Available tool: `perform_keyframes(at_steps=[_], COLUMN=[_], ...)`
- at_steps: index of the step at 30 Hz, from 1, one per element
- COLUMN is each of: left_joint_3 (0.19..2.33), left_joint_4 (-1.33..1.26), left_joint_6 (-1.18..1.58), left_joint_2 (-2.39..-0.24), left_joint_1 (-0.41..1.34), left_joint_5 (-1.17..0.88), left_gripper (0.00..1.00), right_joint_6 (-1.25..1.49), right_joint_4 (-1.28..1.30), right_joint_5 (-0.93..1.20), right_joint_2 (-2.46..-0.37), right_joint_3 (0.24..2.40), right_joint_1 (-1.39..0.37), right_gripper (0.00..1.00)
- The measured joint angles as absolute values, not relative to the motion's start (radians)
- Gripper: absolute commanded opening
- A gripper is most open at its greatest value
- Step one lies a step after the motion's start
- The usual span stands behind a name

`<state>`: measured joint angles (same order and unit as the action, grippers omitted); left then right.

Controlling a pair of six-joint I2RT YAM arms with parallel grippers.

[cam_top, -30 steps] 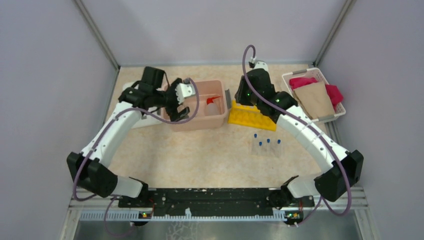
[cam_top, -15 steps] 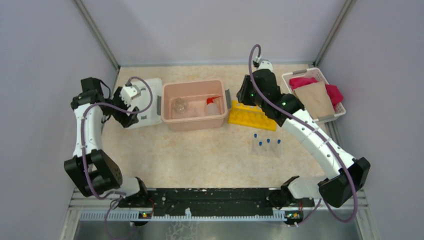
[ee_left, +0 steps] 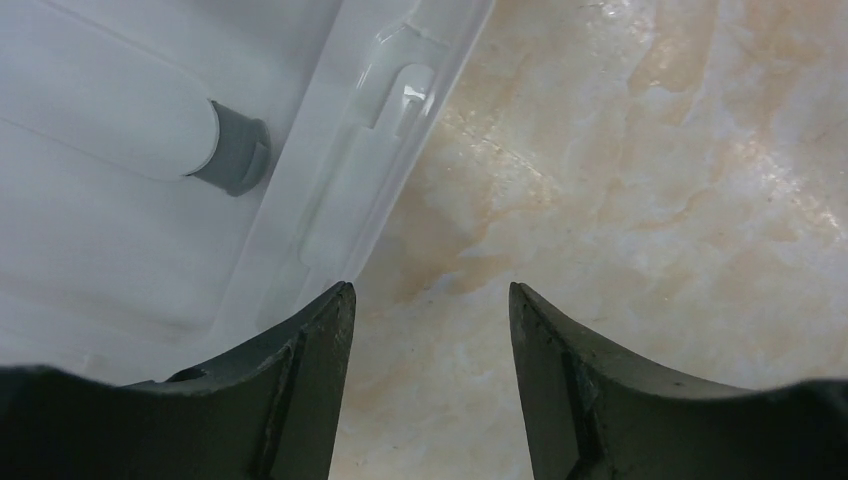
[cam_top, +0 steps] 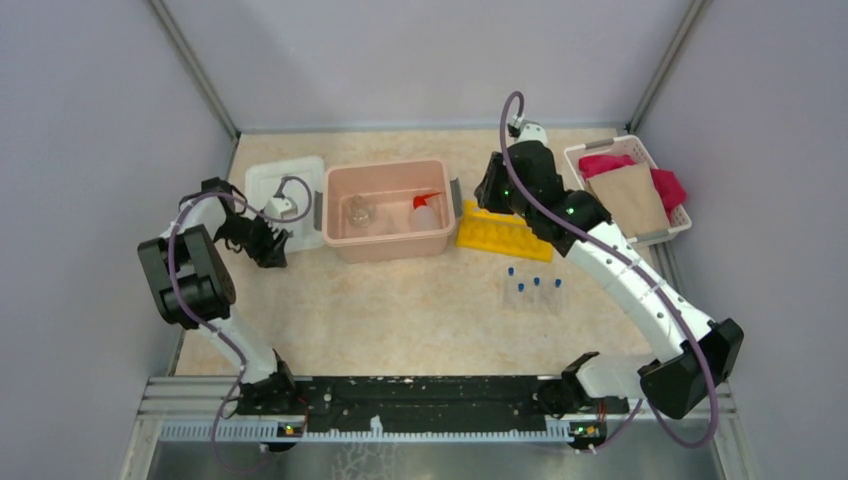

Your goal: Organize the chemistry lab equipment

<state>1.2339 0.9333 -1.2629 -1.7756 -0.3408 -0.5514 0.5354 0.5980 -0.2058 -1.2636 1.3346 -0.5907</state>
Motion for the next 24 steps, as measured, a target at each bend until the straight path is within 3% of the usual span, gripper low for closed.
perform_keyframes(at_steps=[11,13,17,24], left_joint_3=[1.160,1.145,1.099,1.078], left_joint_4=[0.724,0.695,0.642,0.668], left_joint_6=[-1.238,-1.239,-1.255,-1.275], left_joint_2=[-1.797,-1.787,-1.753,-1.650], left_joint_1=[-0.303,-0.298,-0.292,-0.281], left_joint_5=[-0.454,-0.445,-0.421,-0.401], left_gripper=[0.42,0.33,0.02,0.00], right_joint_6=[0.541,0.543,0.544,0.543], right_joint_4=[0.595,0.593,0.591,0.591], right_joint_5=[-0.192,-0.187,-0.180,-0.167], right_joint_2=[-1.251,-1.251,-1.251,-1.251], right_joint_3=[1.320,1.320,1.320,1.320], right_joint_1=[-0.591,-0.591,-0.591,-0.591], right_gripper=[0.22,0.22,0.22,0.22])
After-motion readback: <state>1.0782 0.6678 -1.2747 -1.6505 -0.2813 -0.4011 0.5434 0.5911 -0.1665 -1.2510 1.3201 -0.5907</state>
